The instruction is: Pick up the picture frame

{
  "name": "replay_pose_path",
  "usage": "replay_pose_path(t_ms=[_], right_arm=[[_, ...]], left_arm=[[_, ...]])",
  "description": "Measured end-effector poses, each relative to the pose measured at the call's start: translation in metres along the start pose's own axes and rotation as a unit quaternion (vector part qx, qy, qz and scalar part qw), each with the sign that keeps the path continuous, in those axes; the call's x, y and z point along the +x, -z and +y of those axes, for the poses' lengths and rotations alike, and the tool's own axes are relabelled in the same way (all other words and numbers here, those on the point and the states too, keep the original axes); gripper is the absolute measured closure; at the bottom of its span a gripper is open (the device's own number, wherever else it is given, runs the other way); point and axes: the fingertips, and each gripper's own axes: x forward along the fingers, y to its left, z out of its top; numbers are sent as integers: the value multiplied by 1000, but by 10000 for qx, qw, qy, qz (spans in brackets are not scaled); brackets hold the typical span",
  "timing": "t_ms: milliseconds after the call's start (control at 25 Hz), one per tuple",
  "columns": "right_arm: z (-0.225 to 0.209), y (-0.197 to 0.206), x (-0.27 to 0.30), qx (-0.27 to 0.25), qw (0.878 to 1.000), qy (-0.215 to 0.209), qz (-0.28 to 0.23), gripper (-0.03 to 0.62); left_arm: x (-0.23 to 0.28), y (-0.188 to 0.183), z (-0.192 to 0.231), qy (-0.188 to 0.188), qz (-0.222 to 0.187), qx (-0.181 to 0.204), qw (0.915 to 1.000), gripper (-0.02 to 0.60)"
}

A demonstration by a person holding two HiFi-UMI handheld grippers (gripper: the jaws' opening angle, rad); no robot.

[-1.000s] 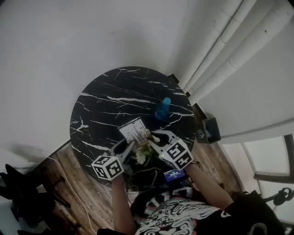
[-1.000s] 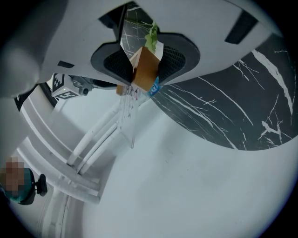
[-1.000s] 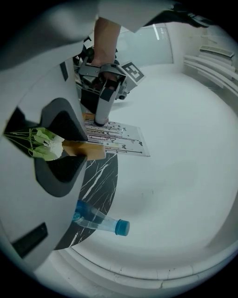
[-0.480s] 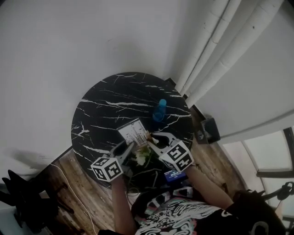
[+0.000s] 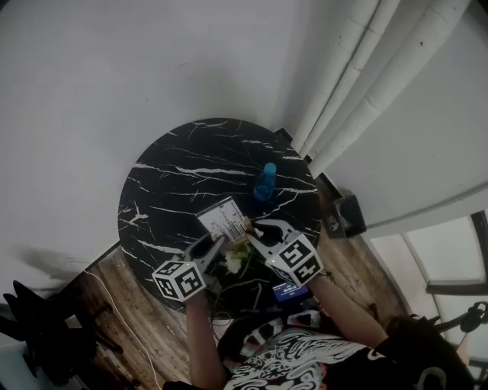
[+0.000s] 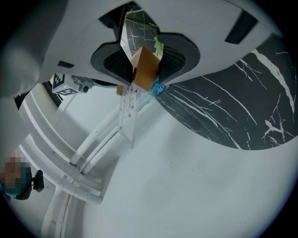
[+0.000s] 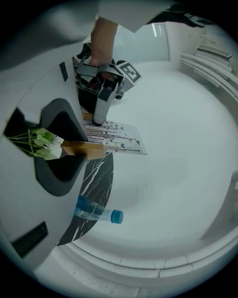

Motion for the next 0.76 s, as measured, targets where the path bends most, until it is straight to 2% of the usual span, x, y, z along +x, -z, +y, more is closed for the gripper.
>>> replay_pose_path(t_ms=[760], right_arm=[[-3,6,3,83,9999,-45,99,498]], left_arm=[[6,4,4,-10,99,-18,9999,400]])
